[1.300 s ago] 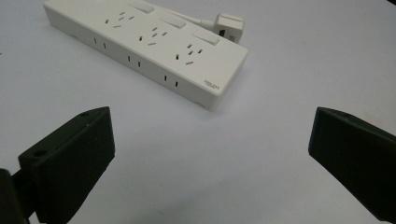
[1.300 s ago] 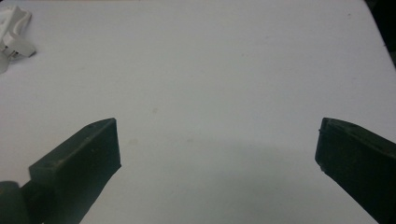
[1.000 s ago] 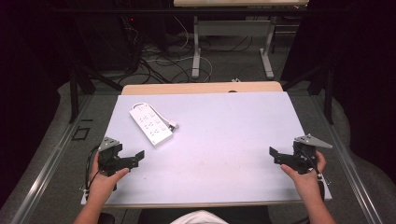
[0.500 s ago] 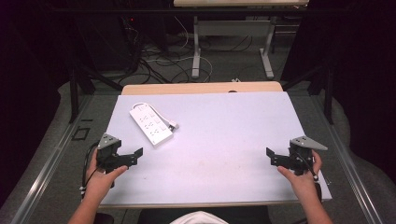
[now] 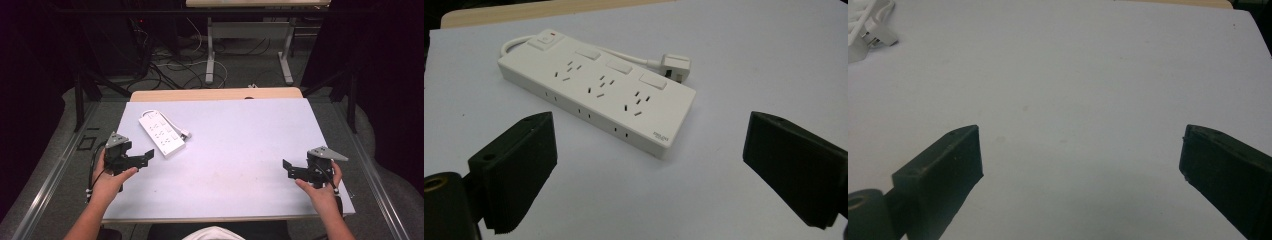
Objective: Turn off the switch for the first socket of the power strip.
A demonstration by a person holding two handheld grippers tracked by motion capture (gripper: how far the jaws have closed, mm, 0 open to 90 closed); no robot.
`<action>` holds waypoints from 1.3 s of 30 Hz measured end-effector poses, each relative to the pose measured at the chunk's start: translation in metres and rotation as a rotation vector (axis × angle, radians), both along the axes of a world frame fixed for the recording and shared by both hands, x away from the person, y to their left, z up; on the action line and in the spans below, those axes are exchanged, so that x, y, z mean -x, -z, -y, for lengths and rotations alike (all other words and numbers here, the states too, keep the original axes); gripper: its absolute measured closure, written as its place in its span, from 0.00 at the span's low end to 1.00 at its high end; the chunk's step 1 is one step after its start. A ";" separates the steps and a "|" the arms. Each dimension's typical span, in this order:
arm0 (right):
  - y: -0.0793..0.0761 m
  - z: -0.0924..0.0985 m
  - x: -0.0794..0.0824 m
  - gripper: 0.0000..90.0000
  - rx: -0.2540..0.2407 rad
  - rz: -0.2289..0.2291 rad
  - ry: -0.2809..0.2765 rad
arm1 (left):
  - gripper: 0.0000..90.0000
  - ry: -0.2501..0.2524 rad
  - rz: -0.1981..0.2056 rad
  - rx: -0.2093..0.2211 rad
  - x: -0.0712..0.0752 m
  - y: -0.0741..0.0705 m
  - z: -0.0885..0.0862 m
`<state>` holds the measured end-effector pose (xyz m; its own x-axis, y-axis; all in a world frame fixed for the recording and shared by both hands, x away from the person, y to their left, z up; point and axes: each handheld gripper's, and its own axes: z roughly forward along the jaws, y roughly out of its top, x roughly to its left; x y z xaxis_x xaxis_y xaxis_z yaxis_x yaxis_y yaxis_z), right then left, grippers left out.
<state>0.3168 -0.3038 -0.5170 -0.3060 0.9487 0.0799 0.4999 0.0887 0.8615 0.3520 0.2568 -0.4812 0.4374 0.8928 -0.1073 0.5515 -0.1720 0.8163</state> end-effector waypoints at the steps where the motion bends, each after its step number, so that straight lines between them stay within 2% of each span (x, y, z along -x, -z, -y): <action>1: 0.000 0.000 0.000 0.03 0.004 0.006 0.000 | 0.08 0.000 0.000 0.000 0.000 0.000 0.000; 14: 0.004 0.001 -0.002 0.03 -0.001 -0.007 0.006 | 0.17 -0.008 -0.015 -0.014 -0.012 -0.013 0.001; 24: 0.006 0.002 -0.003 0.05 -0.005 -0.019 -0.001 | 0.19 -0.009 -0.031 -0.027 -0.021 -0.021 0.002; 28: 0.005 0.001 -0.002 0.05 -0.005 -0.023 0.007 | 0.22 -0.010 -0.017 -0.021 -0.026 -0.023 0.005; 31: 0.005 0.001 -0.002 0.06 -0.006 -0.023 0.004 | 0.22 -0.010 -0.017 -0.044 -0.029 -0.025 0.006; 39: 0.006 0.000 -0.002 0.06 -0.004 -0.021 -0.011 | 0.23 -0.016 -0.005 -0.056 -0.038 -0.028 0.012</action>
<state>0.3191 -0.3039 -0.5233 -0.3143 0.9451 0.0896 0.5165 0.0910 0.8514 0.3896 0.2447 -0.4528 0.4230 0.9042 -0.0594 0.5582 -0.2084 0.8031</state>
